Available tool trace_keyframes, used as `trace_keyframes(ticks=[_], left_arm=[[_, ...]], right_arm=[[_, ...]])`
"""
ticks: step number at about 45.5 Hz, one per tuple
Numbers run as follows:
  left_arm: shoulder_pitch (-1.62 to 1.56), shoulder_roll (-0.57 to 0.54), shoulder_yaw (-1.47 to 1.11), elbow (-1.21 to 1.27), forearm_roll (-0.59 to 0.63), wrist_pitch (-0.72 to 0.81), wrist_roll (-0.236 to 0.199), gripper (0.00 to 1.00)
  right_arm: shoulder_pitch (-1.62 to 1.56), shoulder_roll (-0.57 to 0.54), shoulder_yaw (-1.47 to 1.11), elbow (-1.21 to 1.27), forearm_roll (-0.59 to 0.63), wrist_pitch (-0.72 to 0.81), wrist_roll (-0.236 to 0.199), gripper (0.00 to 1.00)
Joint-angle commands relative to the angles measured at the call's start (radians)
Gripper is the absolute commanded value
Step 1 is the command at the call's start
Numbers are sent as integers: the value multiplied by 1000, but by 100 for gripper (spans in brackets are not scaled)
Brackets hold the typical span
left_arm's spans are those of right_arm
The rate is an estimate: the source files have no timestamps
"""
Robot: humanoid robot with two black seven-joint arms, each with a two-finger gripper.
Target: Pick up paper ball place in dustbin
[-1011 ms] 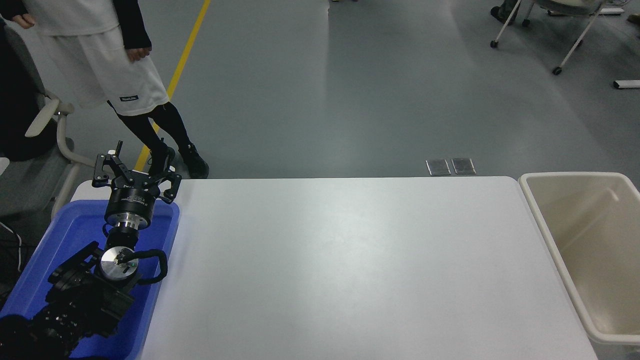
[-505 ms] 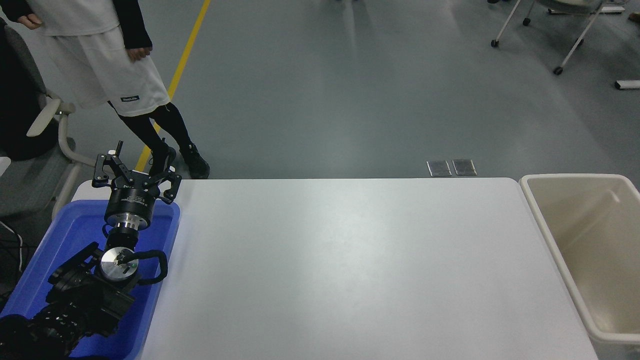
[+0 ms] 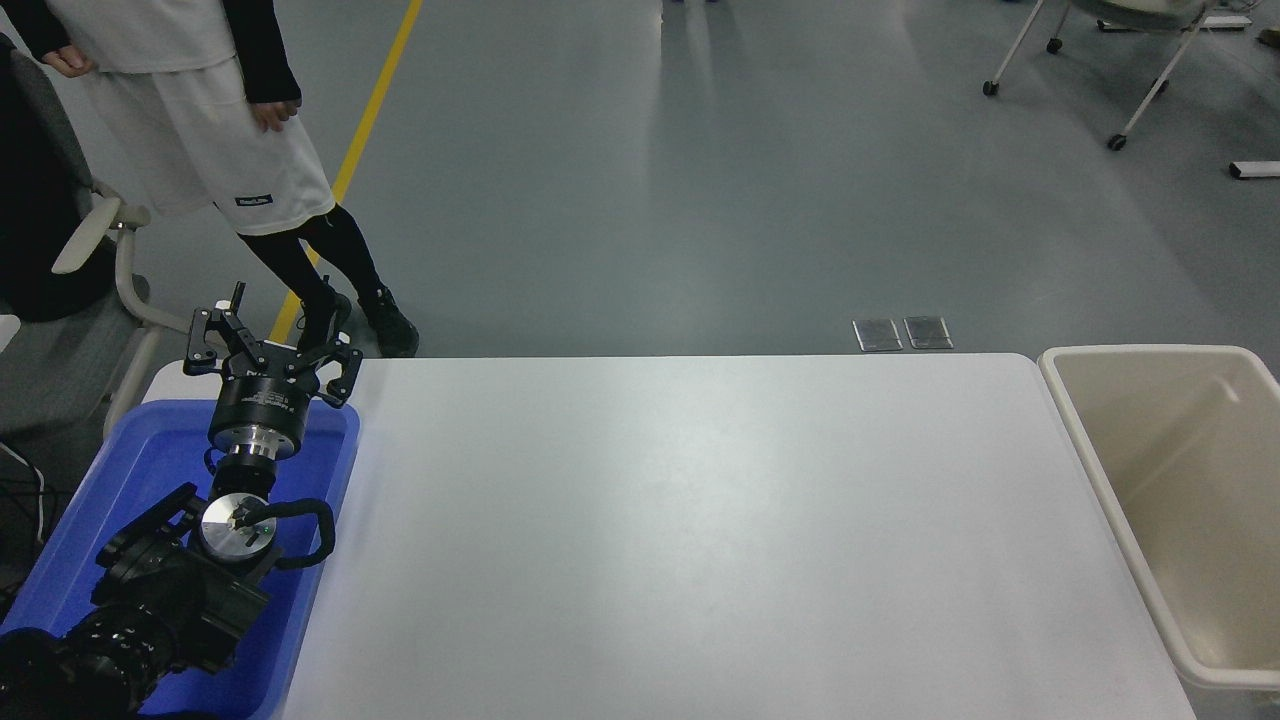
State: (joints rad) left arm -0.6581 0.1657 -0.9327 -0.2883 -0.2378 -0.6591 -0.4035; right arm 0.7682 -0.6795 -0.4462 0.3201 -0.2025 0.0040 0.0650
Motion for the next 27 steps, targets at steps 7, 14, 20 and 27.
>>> trace_keyframes(ticks=[7, 14, 20, 27], left_arm=[[0, 0, 0, 0, 0, 1, 0, 99], [0, 0, 0, 0, 0, 1, 0, 99], [0, 0, 0, 0, 0, 1, 0, 99], [0, -2, 0, 0, 0, -1, 0, 99]], right_arm=[[-38, 58, 44, -21, 20, -122, 2, 0], [-38, 64, 44, -21, 18, -128, 2, 0], [-33, 63, 44, -24, 18, -180, 2, 39], [-33, 67, 46, -32, 20, -256, 2, 87]])
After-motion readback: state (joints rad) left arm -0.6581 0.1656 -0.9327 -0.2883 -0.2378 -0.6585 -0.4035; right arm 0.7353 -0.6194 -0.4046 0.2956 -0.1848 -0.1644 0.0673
